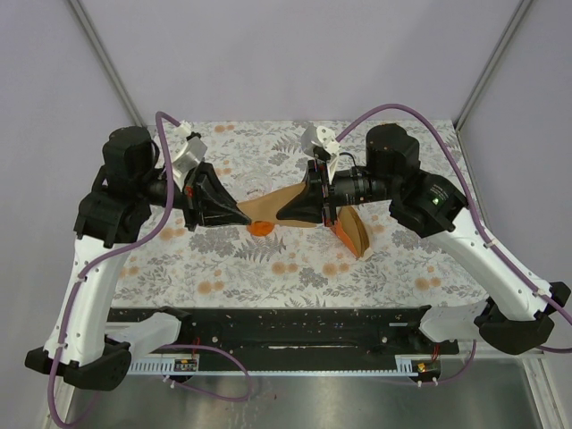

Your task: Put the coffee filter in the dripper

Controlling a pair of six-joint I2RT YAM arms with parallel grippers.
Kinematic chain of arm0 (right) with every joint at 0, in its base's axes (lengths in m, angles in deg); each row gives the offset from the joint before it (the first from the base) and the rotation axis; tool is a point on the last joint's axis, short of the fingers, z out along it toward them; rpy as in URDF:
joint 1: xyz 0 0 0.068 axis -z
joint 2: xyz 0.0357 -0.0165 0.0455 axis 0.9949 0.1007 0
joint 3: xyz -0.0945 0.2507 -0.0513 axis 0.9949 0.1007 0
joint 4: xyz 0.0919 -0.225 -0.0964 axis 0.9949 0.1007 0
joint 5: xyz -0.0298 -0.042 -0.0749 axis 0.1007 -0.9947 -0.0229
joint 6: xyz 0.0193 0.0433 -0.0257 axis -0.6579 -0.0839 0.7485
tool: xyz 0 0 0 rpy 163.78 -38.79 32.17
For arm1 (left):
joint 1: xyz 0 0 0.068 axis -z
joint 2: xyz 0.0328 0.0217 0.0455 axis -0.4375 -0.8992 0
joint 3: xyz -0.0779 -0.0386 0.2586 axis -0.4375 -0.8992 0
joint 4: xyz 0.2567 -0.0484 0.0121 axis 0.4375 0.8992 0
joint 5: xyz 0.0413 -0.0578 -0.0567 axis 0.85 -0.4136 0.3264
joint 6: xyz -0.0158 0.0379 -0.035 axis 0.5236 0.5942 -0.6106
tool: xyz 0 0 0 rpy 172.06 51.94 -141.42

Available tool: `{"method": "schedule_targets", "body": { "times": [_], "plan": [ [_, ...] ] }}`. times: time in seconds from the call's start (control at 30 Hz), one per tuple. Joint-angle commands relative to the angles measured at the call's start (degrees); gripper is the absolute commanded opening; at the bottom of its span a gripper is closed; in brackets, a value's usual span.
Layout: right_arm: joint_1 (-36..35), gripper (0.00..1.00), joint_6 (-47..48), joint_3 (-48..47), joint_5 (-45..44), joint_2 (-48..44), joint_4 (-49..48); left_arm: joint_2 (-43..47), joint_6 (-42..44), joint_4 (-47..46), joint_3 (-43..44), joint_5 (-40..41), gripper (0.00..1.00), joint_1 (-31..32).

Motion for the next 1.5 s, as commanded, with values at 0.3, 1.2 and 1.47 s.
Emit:
{"method": "schedule_targets", "body": {
  "times": [0.3, 1.2, 1.47],
  "plan": [
    [0.35, 0.00, -0.77, -0.87, 0.07, -1.13, -2.75, 0.83, 4.72, 1.06, 0.66, 6.43, 0.00, -0.34],
    [0.35, 0.00, -4.02, 0.18, 2.71, -0.08, -6.43, 0.48, 0.25, -5.86, 1.36, 12.51, 0.00, -0.34],
    [0.35, 0.00, -4.29, 1.33, 0.60, 0.18, -7.41, -0.32, -8.91, -13.53, 0.58, 5.65, 0.00, 0.72]
  ]
}}
